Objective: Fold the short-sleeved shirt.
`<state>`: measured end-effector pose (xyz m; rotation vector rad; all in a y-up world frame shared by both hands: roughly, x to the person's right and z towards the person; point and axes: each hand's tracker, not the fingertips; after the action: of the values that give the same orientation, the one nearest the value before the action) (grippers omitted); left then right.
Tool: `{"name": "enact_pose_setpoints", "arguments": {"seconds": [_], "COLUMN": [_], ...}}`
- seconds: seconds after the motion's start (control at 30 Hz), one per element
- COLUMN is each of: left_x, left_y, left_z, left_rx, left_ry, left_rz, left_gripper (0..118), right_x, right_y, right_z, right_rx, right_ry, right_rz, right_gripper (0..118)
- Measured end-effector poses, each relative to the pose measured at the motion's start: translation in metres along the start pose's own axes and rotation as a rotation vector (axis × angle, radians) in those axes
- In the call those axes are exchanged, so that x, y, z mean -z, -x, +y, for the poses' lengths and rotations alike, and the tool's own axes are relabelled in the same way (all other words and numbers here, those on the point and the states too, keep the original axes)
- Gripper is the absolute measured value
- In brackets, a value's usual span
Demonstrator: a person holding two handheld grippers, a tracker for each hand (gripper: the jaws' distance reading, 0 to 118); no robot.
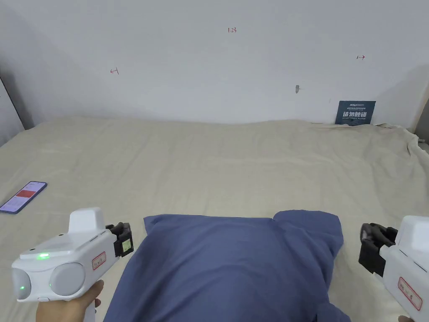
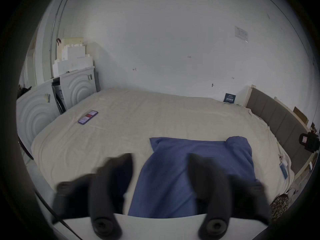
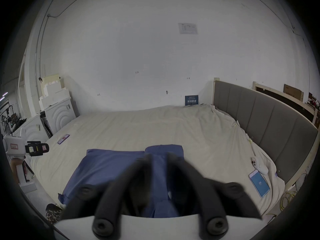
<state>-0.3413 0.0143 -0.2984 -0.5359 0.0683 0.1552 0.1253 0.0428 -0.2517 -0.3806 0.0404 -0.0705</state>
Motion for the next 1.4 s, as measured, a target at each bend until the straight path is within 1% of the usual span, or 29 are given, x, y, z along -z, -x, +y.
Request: {"name": "enact_pose_setpoints", "arguments": {"seconds": [0.03, 0.07, 0.1, 0.27, 0.43, 0.57, 0.63, 0.67, 0.7, 0.73, 0.77, 0.8, 0.83, 0.87, 1.07, 1.1, 1.13, 1.17, 1.2, 1.23, 1.27, 1.3, 1.4], "left_x": [0.006, 0.009, 0.014, 0.057, 0.129, 0.198, 0.233, 0.251, 0.262, 0.275, 0.291, 0.304, 0.316, 0.329, 0.371, 0.373, 0.375, 0.377, 0.378, 0.376, 0.376, 0.376, 0.376], "left_y": [0.001, 0.002, 0.002, 0.0, 0.006, 0.017, 0.023, 0.026, 0.025, 0.026, 0.029, 0.031, 0.034, 0.036, 0.042, 0.042, 0.043, 0.042, 0.041, 0.039, 0.034, 0.03, 0.024], "left_z": [-0.001, -0.002, -0.003, 0.005, 0.033, 0.052, 0.059, 0.061, 0.063, 0.063, 0.063, 0.062, 0.06, 0.057, 0.038, 0.035, 0.033, 0.031, 0.028, 0.025, 0.022, 0.022, 0.021], "left_rx": [-0.019, -0.025, -0.028, 0.024, 0.066, 0.049, 0.034, 0.026, 0.021, 0.013, 0.008, -0.009, -0.02, -0.016, 0.005, 0.004, 0.003, 0.002, -0.006, -0.009, -0.001, 0.047, 0.039], "left_ry": [0.011, 0.014, 0.008, 0.072, 0.181, 0.258, 0.296, 0.312, 0.338, 0.354, 0.387, 0.42, 0.442, 0.459, 0.53, 0.531, 0.533, 0.542, 0.557, 0.565, 0.562, 0.539, 0.54], "left_rz": [-0.021, -0.03, -0.058, -0.046, -0.065, -0.082, -0.068, -0.054, -0.032, -0.021, -0.009, 0.012, 0.029, 0.037, 0.108, 0.111, 0.107, 0.098, 0.067, 0.053, 0.058, 0.094, 0.076], "left_gripper": [18, 6, 0, 0, 0, 0, 1, 7, 19, 33, 53, 75, 84, 88, 88, 85, 78, 63, 39, 28, 26, 22, 1], "right_x": [0.002, 0.004, 0.008, 0.033, 0.063, 0.09, 0.103, 0.109, 0.115, 0.121, 0.126, 0.131, 0.136, 0.141, 0.163, 0.164, 0.166, 0.166, 0.167, 0.167, 0.168, 0.168, 0.169], "right_y": [0.0, -0.001, -0.003, -0.003, -0.004, -0.006, -0.007, -0.008, -0.009, -0.01, -0.012, -0.013, -0.014, -0.016, -0.014, -0.014, -0.015, -0.016, -0.017, -0.018, -0.019, -0.022, -0.03], "right_z": [-0.001, -0.001, -0.001, 0.001, 0.003, 0.001, -0.001, -0.002, -0.004, -0.005, -0.007, -0.009, -0.011, -0.014, -0.024, -0.026, -0.027, -0.028, -0.029, -0.03, -0.031, -0.03, -0.031], "right_rx": [-0.002, -0.001, 0.007, -0.012, -0.008, -0.002, -0.001, 0.0, 0.003, 0.003, 0.006, 0.01, 0.011, 0.018, 0.049, 0.051, 0.053, 0.055, 0.058, 0.059, 0.057, 0.056, 0.062], "right_ry": [-0.008, -0.015, -0.018, 0.009, 0.033, 0.053, 0.071, 0.078, 0.087, 0.094, 0.101, 0.108, 0.114, 0.118, 0.158, 0.162, 0.167, 0.173, 0.177, 0.18, 0.188, 0.196, 0.211], "right_rz": [-0.002, 0.012, 0.032, 0.022, 0.022, 0.008, 0.001, -0.005, -0.009, -0.015, -0.022, -0.029, -0.036, -0.048, -0.069, -0.074, -0.077, -0.075, -0.076, -0.08, -0.082, -0.084, -0.091], "right_gripper": [3, 2, 0, 0, 0, 0, 0, 0, 0, 0, 0, 0, 0, 0, 0, 0, 0, 0, 0, 0, 0, 0, 0]}}
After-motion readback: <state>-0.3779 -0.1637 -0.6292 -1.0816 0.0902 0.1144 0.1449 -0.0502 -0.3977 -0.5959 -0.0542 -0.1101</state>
